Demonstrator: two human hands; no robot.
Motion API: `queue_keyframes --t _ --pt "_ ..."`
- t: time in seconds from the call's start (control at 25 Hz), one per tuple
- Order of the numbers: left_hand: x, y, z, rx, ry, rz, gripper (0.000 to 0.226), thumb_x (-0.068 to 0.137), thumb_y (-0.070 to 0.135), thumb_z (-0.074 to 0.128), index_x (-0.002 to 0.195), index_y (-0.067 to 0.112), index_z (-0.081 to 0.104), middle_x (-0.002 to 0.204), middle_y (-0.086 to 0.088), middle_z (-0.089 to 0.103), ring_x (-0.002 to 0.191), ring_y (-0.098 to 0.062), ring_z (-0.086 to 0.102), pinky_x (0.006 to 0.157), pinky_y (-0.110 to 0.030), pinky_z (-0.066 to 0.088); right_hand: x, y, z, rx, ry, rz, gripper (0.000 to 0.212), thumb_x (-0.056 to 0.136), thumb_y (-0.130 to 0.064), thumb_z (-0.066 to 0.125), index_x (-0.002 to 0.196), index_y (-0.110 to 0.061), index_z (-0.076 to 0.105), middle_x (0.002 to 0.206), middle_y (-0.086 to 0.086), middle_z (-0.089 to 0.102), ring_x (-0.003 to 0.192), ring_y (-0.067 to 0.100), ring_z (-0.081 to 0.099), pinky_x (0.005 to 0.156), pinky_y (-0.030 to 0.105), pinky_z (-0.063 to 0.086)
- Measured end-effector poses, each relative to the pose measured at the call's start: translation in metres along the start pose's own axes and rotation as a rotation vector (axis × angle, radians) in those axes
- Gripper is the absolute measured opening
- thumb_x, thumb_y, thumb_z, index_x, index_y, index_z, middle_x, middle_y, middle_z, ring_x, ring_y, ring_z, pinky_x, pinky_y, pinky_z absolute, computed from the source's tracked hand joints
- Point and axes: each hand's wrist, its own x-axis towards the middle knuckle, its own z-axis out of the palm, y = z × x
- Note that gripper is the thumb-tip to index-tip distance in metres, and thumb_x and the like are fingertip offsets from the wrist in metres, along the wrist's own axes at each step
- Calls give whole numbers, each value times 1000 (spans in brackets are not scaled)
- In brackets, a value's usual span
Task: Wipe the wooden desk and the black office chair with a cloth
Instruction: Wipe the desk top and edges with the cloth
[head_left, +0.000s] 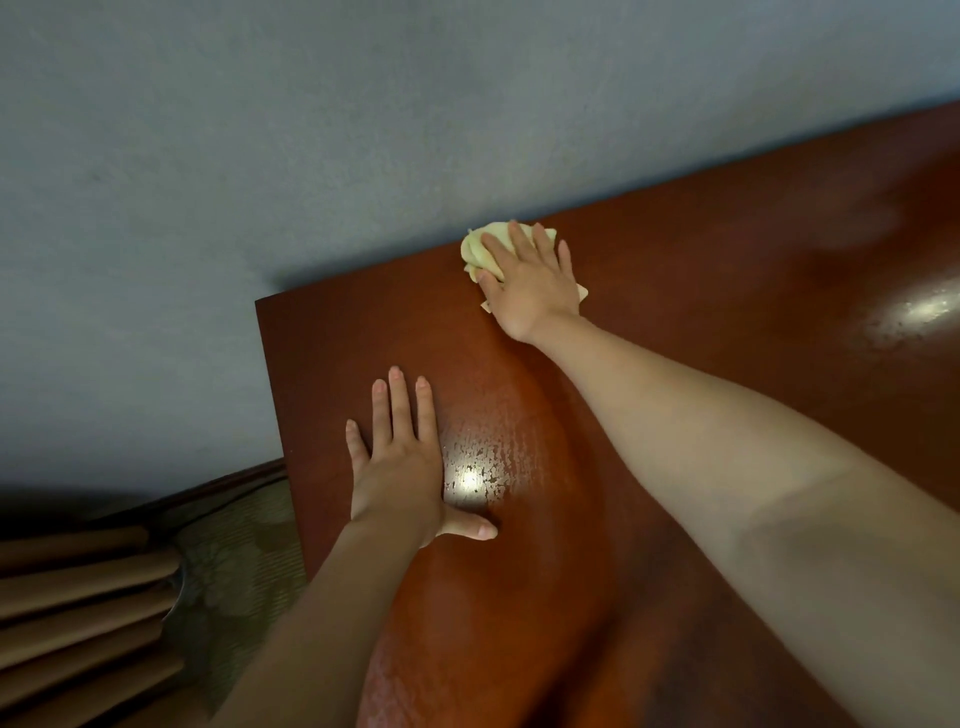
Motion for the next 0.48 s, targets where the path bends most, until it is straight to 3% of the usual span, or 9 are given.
queue_keyframes --t 0.24,0.48 --pt "2 0 -1 15 -7 -5 158 44 82 66 136 8 -39 145 -17 -43 137 -33 -33 114 -54 -3 -61 11 8 -19 -4 -329 48 99 -45 30 146 -38 24 158 -3 14 146 19 5 116 38 -6" --pt "-2 -9 -7 -24 -17 49 148 51 82 63 143 14 -31 149 -12 -38 140 -28 -30 111 -57 -9 -135 21 11 -79 -108 -522 49 98 -45 34 145 -39 26 157 -5 17 146 14 6 117 34 -7"
